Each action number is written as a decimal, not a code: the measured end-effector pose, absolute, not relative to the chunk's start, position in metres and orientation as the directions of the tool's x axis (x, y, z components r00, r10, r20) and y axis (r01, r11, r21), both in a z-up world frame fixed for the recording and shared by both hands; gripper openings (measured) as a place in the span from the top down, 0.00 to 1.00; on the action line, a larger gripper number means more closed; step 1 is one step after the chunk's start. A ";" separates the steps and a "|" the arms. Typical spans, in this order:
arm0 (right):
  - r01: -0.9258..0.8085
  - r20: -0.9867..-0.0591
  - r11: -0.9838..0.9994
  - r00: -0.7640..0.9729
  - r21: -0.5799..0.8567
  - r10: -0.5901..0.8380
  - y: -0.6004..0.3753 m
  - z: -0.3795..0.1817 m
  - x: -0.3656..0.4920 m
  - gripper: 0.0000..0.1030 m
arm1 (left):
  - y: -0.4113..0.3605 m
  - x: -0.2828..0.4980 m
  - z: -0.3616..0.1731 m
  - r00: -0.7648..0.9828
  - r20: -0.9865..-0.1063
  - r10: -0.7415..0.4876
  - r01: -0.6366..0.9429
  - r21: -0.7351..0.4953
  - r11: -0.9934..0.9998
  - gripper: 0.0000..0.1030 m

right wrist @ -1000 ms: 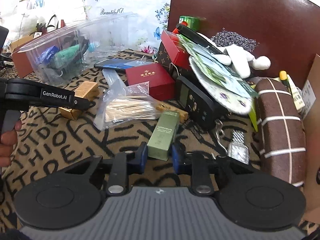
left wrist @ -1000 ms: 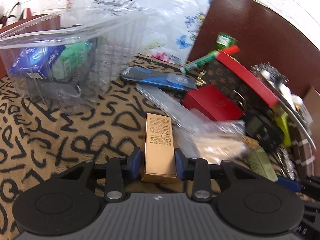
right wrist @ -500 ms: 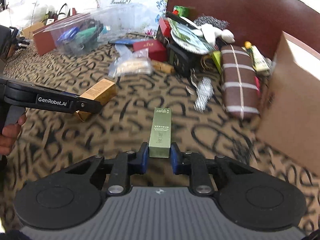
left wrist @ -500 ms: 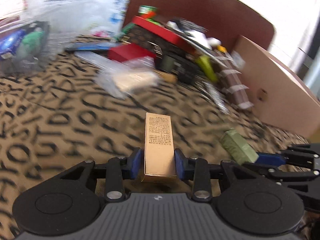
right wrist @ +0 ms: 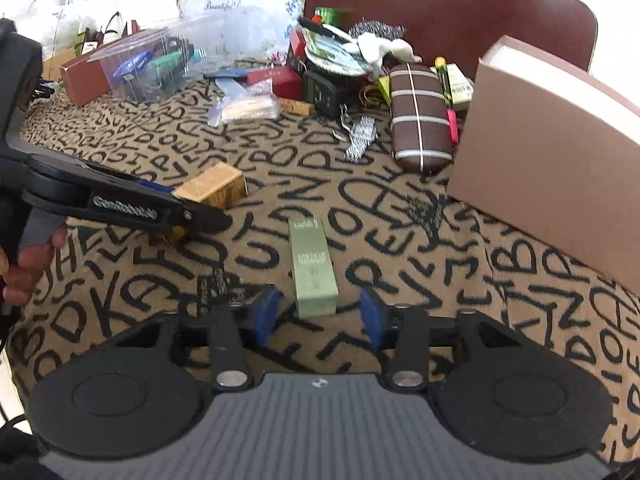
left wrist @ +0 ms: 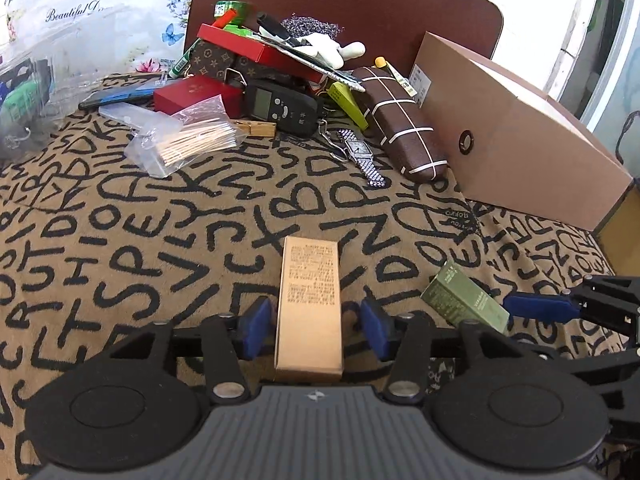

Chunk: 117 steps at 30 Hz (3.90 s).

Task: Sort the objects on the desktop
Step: 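Grasp the gold box with the left tool while the right grasps the green box, then carry both boxes over the cardboard box and lower them inside, then open both tools and move them back to the cluttered table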

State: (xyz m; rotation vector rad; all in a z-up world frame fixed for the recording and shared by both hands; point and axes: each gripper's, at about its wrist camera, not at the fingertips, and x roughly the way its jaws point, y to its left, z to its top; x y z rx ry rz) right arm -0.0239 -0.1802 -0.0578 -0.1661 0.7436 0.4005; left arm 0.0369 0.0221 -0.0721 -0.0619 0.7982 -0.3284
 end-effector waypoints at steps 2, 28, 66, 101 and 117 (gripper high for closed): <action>-0.416 -0.683 0.909 0.667 -0.010 0.298 -0.177 -0.057 -0.019 0.56 | 0.017 0.040 -0.073 0.653 -0.695 -0.301 0.267 -0.161 0.950 0.43; -0.311 -0.481 0.950 0.828 0.032 0.287 -0.247 0.013 -0.019 0.79 | -0.051 0.052 0.024 0.666 -0.520 -0.535 0.474 -0.259 0.842 0.69; 0.001 -0.607 0.997 0.794 -0.073 -0.045 -0.398 0.010 0.144 0.46 | -0.241 0.209 0.024 0.555 -0.616 -0.559 0.566 -0.213 0.796 0.15; -0.011 -0.463 0.998 0.885 0.065 0.040 -0.323 0.037 -0.045 0.07 | -0.148 0.030 0.041 0.726 -0.552 -0.410 0.425 -0.108 0.899 0.07; -0.080 -0.542 0.993 0.833 0.084 0.113 -0.264 0.013 -0.053 0.07 | -0.092 0.010 0.017 0.741 -0.596 -0.309 0.308 -0.108 0.945 0.07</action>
